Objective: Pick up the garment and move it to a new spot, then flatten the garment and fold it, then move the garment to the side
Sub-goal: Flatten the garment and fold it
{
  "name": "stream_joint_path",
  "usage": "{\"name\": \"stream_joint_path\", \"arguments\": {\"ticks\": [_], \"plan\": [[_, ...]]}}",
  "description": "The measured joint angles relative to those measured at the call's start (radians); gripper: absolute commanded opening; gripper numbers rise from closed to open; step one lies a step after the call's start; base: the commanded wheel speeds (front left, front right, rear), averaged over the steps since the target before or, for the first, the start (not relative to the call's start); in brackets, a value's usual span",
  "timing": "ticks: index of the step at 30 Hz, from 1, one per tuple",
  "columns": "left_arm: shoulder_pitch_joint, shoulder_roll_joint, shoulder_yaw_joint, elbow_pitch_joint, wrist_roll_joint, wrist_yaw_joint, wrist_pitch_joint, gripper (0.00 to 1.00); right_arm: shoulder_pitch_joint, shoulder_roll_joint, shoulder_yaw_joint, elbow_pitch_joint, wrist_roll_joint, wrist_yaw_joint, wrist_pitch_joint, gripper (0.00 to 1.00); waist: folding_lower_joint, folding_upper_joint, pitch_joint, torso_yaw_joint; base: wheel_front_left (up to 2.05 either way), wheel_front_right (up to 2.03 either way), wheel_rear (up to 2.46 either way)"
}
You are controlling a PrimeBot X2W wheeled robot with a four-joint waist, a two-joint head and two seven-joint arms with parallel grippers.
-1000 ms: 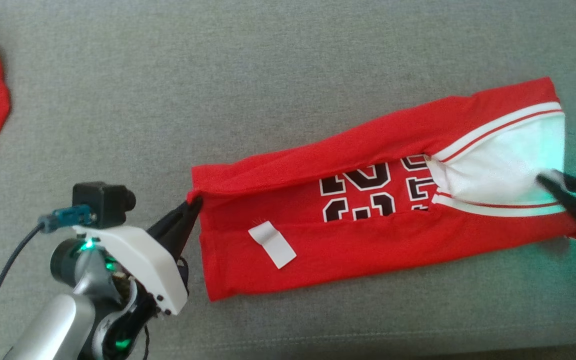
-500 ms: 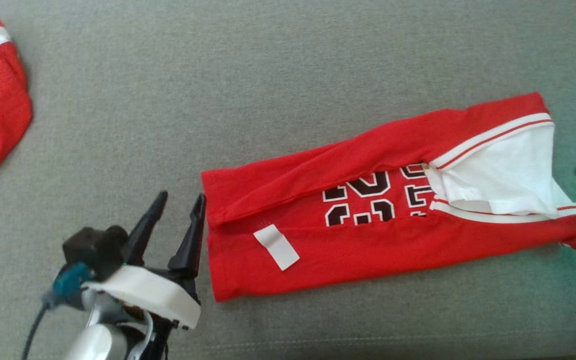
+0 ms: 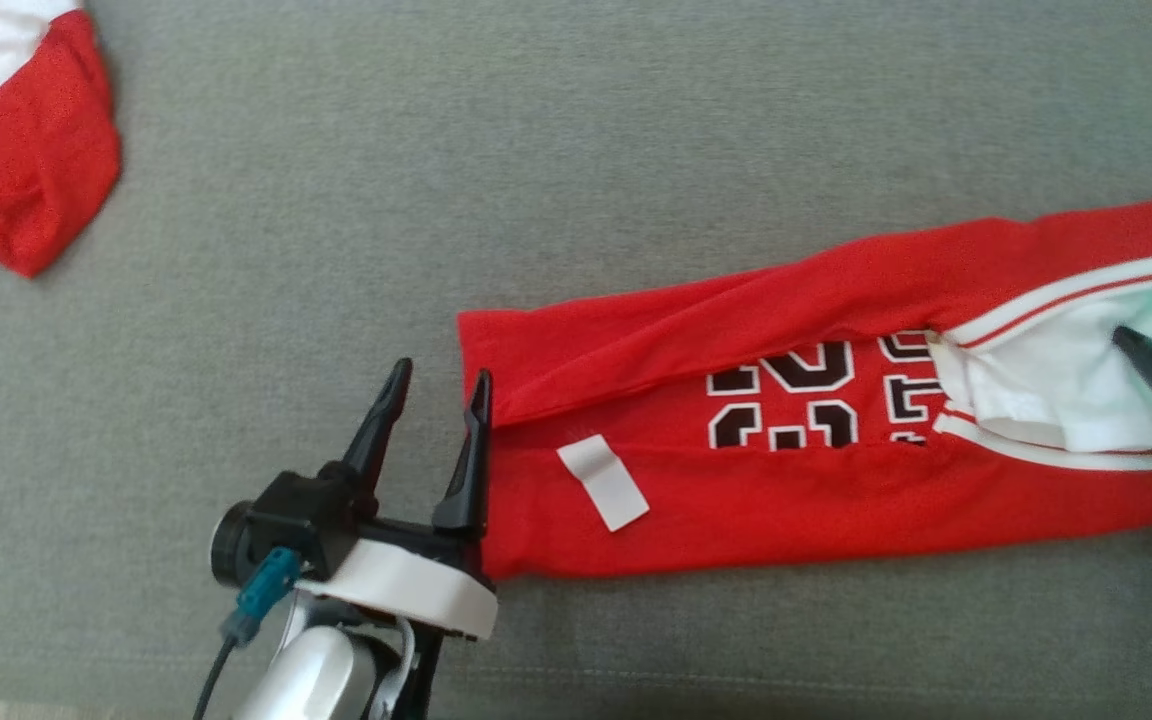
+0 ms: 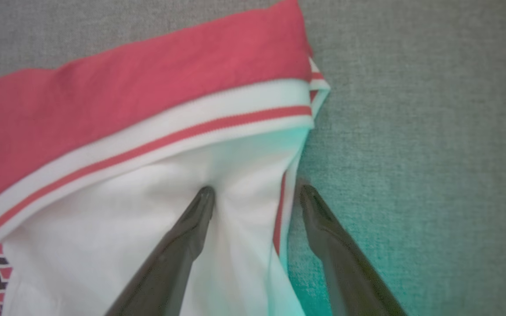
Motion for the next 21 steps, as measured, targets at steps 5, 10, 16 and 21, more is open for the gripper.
{"name": "stream_joint_path", "arguments": {"ticks": [5,10,16,21], "plan": [[0.000,-0.028,0.020,0.002,0.021,-0.021,-0.001,1.00,-0.010,0.012,-0.024,0.010,0.008,0.000,0.035,0.56,0.0000,0.0000,0.000,0.023,0.00,0.00,0.00],[0.009,-0.056,0.066,-0.004,0.045,-0.043,-0.001,1.00,-0.004,0.035,-0.036,-0.002,0.086,0.000,0.050,0.00,0.0000,0.0000,-0.022,0.025,0.00,0.00,0.00],[0.062,-0.079,0.123,-0.003,0.063,-0.082,-0.001,1.00,0.016,0.007,-0.096,-0.010,0.104,0.000,0.044,0.00,0.0001,0.0000,-0.050,0.004,0.00,0.00,0.00],[0.070,-0.090,0.140,0.005,0.079,-0.115,-0.001,1.00,0.012,-0.063,-0.208,0.000,0.036,0.000,0.026,0.00,0.0001,0.0000,-0.074,-0.007,0.00,0.00,0.00]]}}
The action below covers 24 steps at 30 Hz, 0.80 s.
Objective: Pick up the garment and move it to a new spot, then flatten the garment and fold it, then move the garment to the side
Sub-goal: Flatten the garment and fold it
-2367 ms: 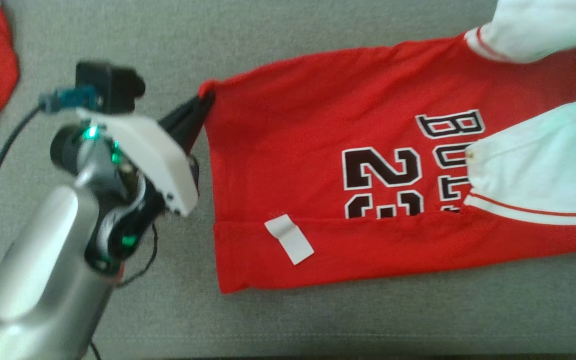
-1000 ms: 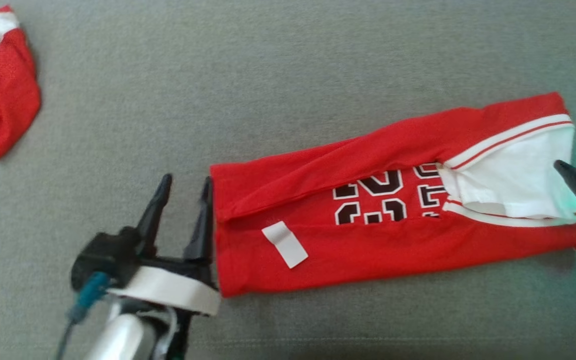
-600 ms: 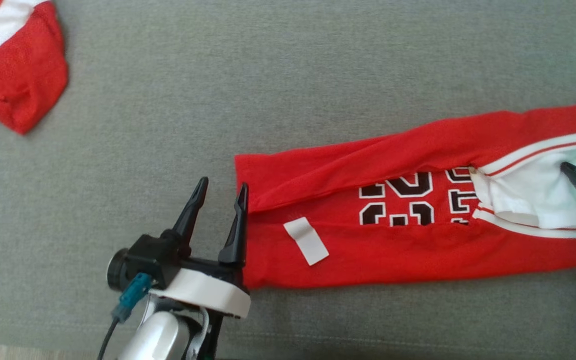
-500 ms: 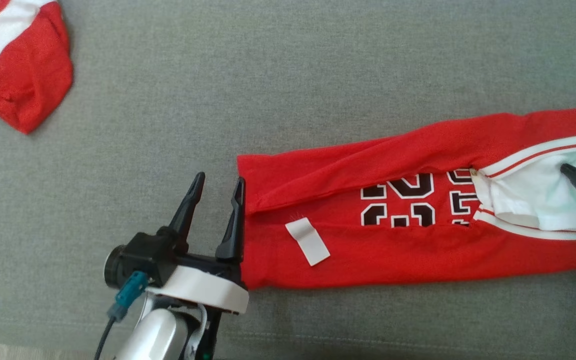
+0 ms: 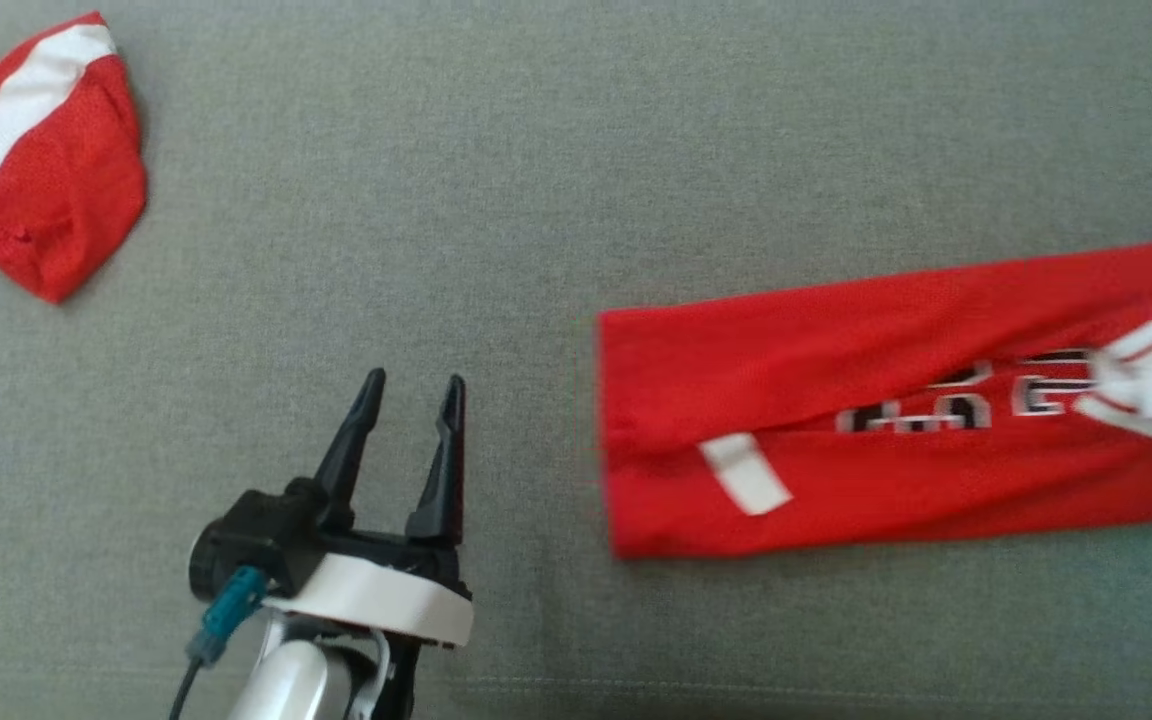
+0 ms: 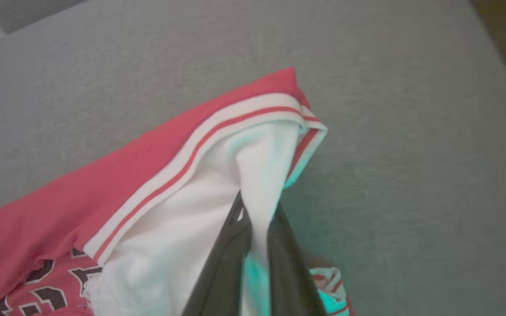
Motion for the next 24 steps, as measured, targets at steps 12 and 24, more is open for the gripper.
{"name": "stream_joint_path", "arguments": {"ticks": [12,24], "plan": [[0.058,-0.024,0.048,0.030,0.008,-0.029,0.000,1.00,0.001,-0.012,0.004,-0.172,0.037,0.000,0.074,0.00,0.0000,0.0000,-0.060,0.000,0.00,0.00,0.00],[0.056,-0.026,0.044,0.057,0.005,-0.036,0.000,1.00,0.070,0.233,0.345,-0.396,0.115,0.000,0.136,0.00,0.0000,0.0000,-0.063,-0.002,0.00,0.00,0.00]]}}
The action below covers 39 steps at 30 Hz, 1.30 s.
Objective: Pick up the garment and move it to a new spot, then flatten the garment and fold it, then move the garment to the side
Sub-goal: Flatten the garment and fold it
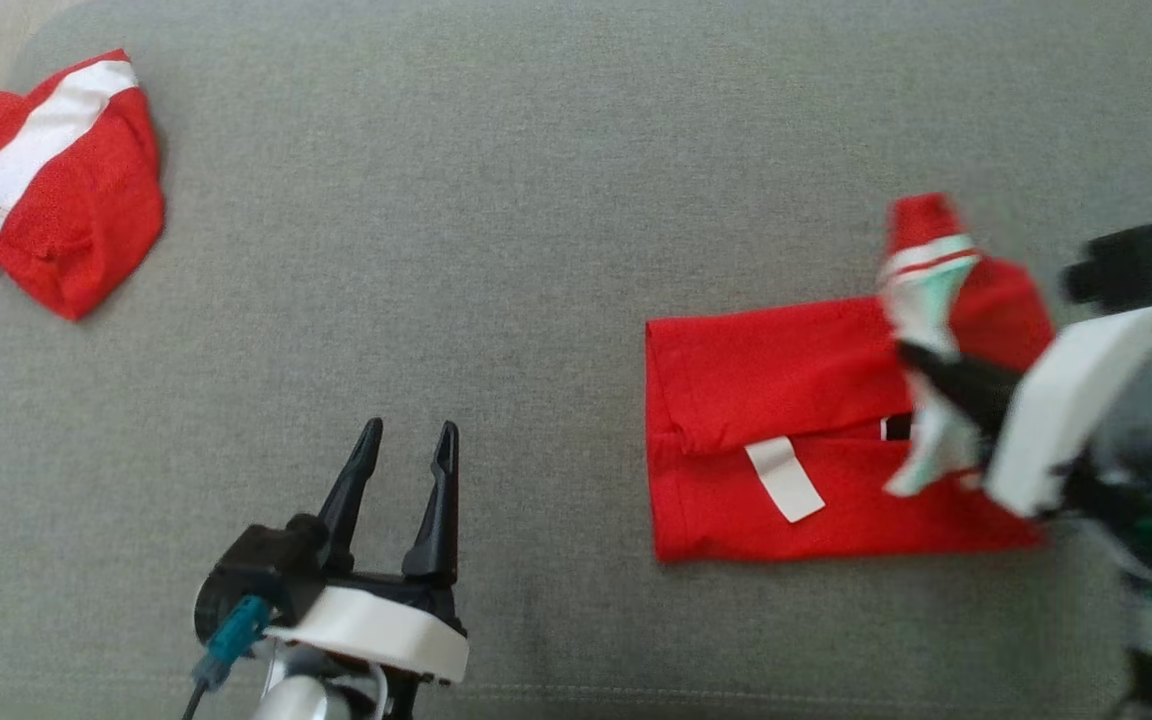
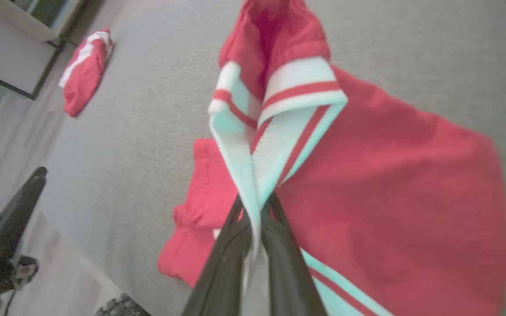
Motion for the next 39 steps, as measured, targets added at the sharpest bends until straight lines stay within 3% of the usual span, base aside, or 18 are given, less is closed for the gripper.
{"name": "stream_joint_path", "arguments": {"ticks": [7,18,19,20,21,22,29,34,39], "plan": [[-0.003,0.000,-0.030,0.018,-0.020,0.009,0.000,1.00,0.000,0.153,0.105,0.146,-0.048,0.000,-0.141,0.00,0.0000,0.0000,-0.006,0.019,0.00,0.00,0.00],[-0.002,-0.001,-0.032,0.037,-0.034,0.018,0.000,1.00,-0.011,0.195,0.129,0.336,-0.066,0.000,-0.337,0.00,0.0000,0.0000,-0.022,0.022,0.00,0.00,0.00],[-0.002,-0.001,-0.032,0.038,-0.034,0.018,0.000,1.00,-0.012,0.195,0.134,0.342,-0.061,0.000,-0.356,0.33,0.0000,0.0000,-0.024,0.019,0.00,0.00,0.00],[-0.001,-0.001,-0.031,0.039,-0.034,0.018,0.000,1.00,-0.012,0.195,0.144,0.347,-0.061,0.000,-0.376,0.33,0.0000,0.0000,-0.026,0.016,0.00,0.00,0.00],[-0.001,-0.001,-0.031,0.039,-0.034,0.018,0.000,1.00,-0.012,0.195,0.144,0.347,-0.061,0.000,-0.376,0.76,0.0000,0.0000,-0.026,0.016,0.00,0.00,0.00],[0.000,-0.001,-0.031,0.039,-0.034,0.018,0.000,1.00,-0.012,0.195,0.154,0.349,-0.047,0.000,-0.394,1.00,0.0000,0.0000,-0.028,0.013,0.00,0.00,0.00],[0.004,-0.001,-0.024,0.051,-0.026,0.016,0.000,1.00,-0.010,0.196,0.171,0.265,0.036,0.000,-0.569,1.00,0.0000,0.0000,-0.056,-0.014,0.00,0.00,0.00],[0.016,-0.001,0.003,0.042,-0.022,0.016,0.000,1.00,0.015,0.172,0.137,0.151,-0.143,0.000,-0.756,1.00,0.0000,0.0000,-0.078,-0.040,0.00,0.00,0.00],[0.048,-0.001,0.015,0.030,-0.001,0.016,0.000,1.00,0.128,0.113,0.056,0.171,-0.324,0.000,-0.954,1.00,0.0000,0.0000,-0.100,-0.061,0.00,0.00,0.00]]}}
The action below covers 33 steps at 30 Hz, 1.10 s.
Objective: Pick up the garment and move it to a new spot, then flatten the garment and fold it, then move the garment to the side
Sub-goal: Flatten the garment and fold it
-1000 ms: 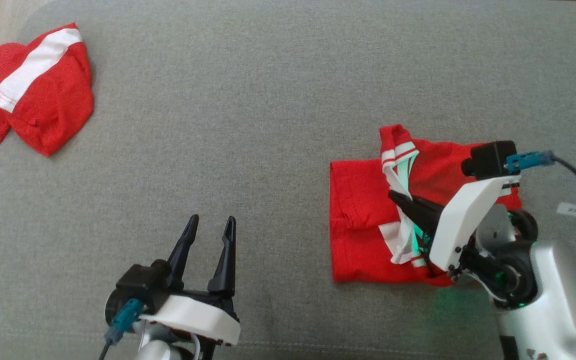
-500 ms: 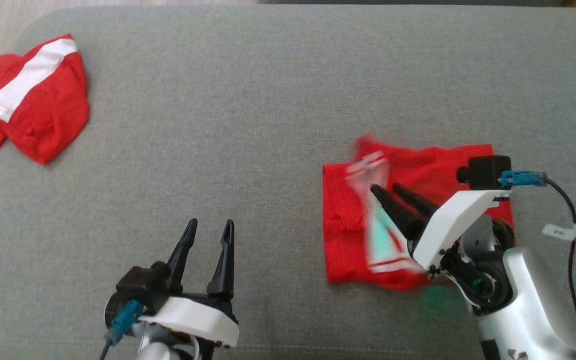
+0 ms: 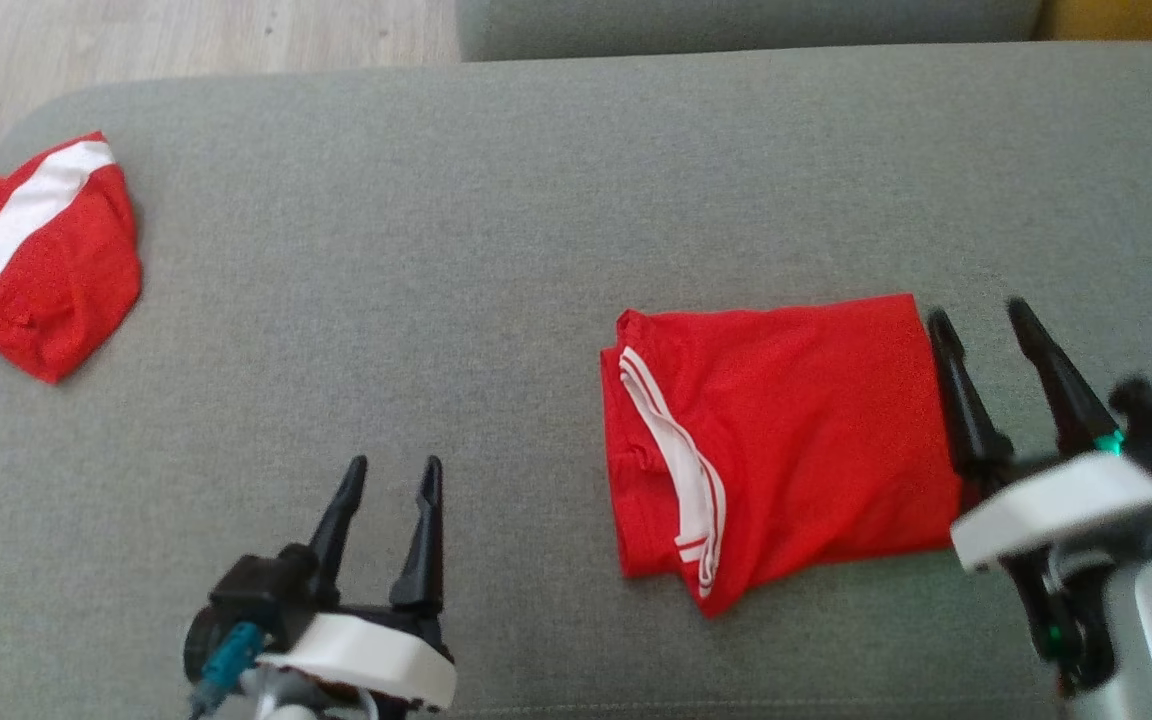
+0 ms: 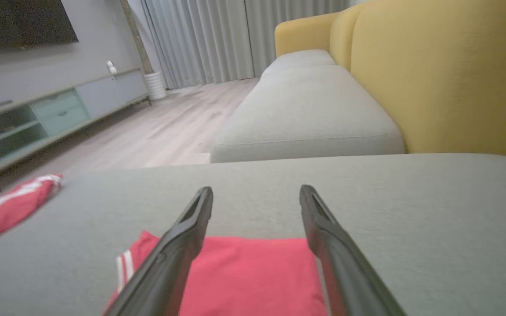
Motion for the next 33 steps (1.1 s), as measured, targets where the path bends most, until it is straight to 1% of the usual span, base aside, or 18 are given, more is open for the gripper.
{"name": "stream_joint_path", "arguments": {"ticks": [2,5,9,12,19,28,33], "plan": [[0.000,0.000,0.016,-0.009,0.006,0.000,0.000,1.00,0.039,-0.017,-0.017,0.033,-0.070,0.000,-0.073,1.00,0.0000,0.0000,-0.008,-0.004,0.00,0.00,0.00],[0.000,0.000,0.028,-0.013,0.022,-0.004,0.000,1.00,0.075,-0.018,-0.049,0.086,-0.137,0.000,-0.164,1.00,0.0000,0.0000,-0.025,-0.005,0.00,0.00,0.00],[0.024,0.000,0.039,-0.017,0.041,-0.009,0.000,1.00,0.121,-0.007,-0.106,0.144,-0.189,0.000,-0.282,1.00,0.0000,0.0000,-0.055,-0.001,0.00,0.00,0.00],[0.067,0.001,0.063,-0.021,0.049,-0.012,0.000,1.00,0.163,0.012,-0.140,0.171,-0.225,0.000,-0.328,1.00,0.0000,0.0000,-0.082,0.004,0.00,0.00,0.00],[0.125,0.001,0.100,-0.012,0.093,-0.043,0.000,1.00,0.217,0.040,-0.156,0.213,-0.251,0.000,-0.352,1.00,0.0000,0.0000,-0.133,0.018,0.00,0.00,0.00],[0.164,0.001,0.149,-0.012,0.101,-0.041,0.000,1.00,0.277,0.058,-0.154,0.222,-0.251,0.000,-0.352,1.00,0.0000,0.0000,-0.173,0.030,0.00,0.00,0.00],[0.165,0.001,0.150,-0.012,0.101,-0.041,0.000,1.00,0.277,0.068,-0.154,0.222,-0.251,0.000,-0.352,1.00,0.0000,0.0000,-0.176,0.034,0.00,0.00,0.00]]}}
